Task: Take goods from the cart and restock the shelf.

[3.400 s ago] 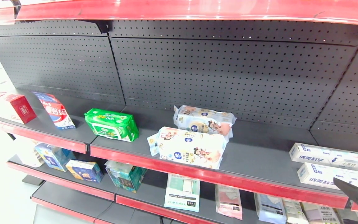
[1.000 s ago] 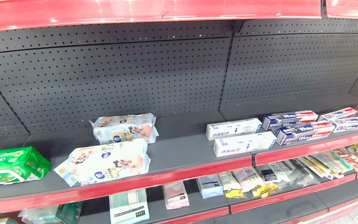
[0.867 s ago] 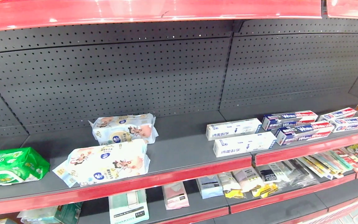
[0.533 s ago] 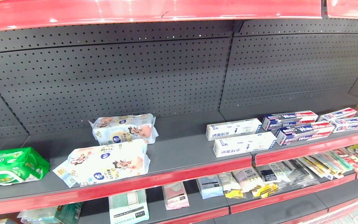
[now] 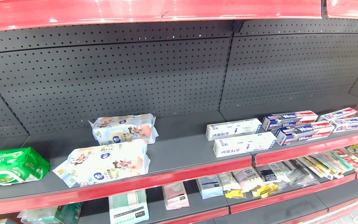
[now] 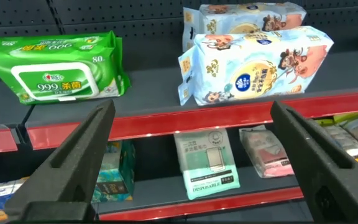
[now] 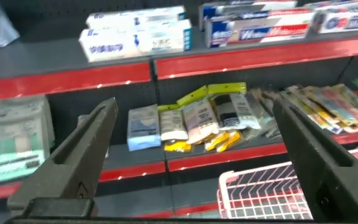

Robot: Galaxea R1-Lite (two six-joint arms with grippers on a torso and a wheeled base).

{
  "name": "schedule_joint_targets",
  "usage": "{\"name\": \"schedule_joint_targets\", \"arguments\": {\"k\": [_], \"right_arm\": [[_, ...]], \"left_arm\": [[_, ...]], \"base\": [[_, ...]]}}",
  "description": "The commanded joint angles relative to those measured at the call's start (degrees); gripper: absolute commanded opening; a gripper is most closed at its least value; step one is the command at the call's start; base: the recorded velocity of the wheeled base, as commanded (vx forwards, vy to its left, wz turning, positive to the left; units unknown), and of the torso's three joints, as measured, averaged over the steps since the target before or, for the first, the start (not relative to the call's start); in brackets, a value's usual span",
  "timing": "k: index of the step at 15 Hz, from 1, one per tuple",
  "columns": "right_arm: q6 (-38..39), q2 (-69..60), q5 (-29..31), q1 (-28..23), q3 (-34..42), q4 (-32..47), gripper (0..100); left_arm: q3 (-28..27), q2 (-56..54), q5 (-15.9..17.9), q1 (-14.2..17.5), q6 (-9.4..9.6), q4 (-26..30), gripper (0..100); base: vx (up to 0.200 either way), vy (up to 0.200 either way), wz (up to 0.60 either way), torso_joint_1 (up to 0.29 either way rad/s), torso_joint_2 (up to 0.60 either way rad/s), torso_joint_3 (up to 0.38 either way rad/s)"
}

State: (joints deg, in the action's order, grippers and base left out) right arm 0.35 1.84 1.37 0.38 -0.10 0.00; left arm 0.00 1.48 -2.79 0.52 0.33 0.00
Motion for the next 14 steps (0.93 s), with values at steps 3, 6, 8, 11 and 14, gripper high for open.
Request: {"name": "schedule_joint_targets", "arguments": {"k": [3, 6, 8, 11, 14], "right_arm": [[-0.4, -1.8, -0.1, -0.5, 0.0, 0.0, 100], [-0.4, -1.8, -0.1, -0.5, 0.0, 0.0, 100], [-0.4, -1.8, -0.1, -0.5, 0.0, 0.0, 100], [-0.4, -1.8, -0.1, -0.5, 0.0, 0.0, 100], [-0.4, -1.8, -0.1, -0.5, 0.0, 0.0, 100]], "left_arm": [[0.0, -0.3, 0.1, 0.1, 2.40, -0.5, 100], [-4.8, 1.4, -0.2, 0.0, -1.38, -0.5, 100], [-23.2, 20.7, 0.1, -2.0, -10.17, 0.0, 100], [-29.0, 33.6, -0.9, -1.5, -7.71, 0.7, 100], [-29.4, 55.0, -8.4, 4.0, -6.22, 0.0, 100]], "base": [[0.000, 0.000, 0.00, 0.000, 0.00, 0.000], [0.000, 0.000, 0.00, 0.000, 0.00, 0.000], [0.000, 0.000, 0.00, 0.000, 0.00, 0.000], [0.000, 0.000, 0.00, 0.000, 0.00, 0.000], [0.000, 0.000, 0.00, 0.000, 0.00, 0.000]]}}
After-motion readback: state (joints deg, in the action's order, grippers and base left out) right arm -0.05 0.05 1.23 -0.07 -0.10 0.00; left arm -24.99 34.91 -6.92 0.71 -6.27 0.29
